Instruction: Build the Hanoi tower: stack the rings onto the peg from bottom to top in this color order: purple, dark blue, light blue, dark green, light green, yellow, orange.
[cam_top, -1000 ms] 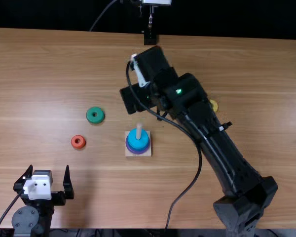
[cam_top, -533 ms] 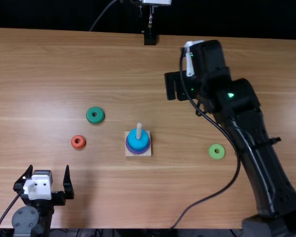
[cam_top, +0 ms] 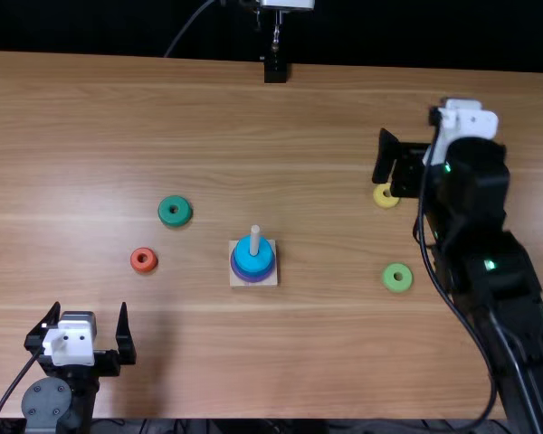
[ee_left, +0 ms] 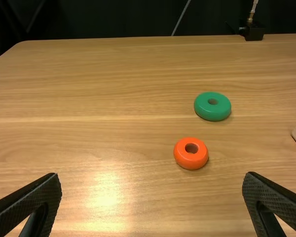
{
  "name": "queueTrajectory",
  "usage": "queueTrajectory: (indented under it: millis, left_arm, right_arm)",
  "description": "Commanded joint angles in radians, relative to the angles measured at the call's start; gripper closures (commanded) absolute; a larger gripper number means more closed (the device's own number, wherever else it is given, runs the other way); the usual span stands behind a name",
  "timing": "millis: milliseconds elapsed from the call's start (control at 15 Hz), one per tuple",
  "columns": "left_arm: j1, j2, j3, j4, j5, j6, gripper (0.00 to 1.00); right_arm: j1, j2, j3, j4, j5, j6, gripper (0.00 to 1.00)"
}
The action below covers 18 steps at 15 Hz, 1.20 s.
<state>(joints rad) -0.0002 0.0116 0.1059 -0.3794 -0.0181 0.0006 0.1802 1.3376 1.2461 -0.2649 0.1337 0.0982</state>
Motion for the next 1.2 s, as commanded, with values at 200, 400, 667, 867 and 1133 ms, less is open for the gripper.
queueTrajectory:
  millis: [200,400,667,867,1133]
  left_arm:
    - [0.005,-0.012,-0.106,-0.083,0.009,0.012,0.00]
    - [0.005,-0.012,-0.106,-0.083,0.009,0.012,0.00]
    - [0.005,-0.012,-0.106,-0.083,0.009,0.012,0.00]
    - [0.005,-0.012,-0.106,-0.083,0.009,0.012,0.00]
    - [0.005,-0.012,-0.106,-0.083,0.009,0.012,0.00]
  right_arm:
    - [-0.076,-0.387,-0.399,0.194,0.014,0.005,0.00]
    - [-0.165,-0.637,-0.590,0.194,-0.032,-0.006,0.00]
    - [-0.197,-0.887,-0.769,0.183,-0.229,-0.107,0.00]
    - [-0.199,-1.046,-0.912,0.177,-0.226,-0.244,0.00]
    - [-0.219,-1.244,-1.059,0.069,-0.224,-0.236,0.00]
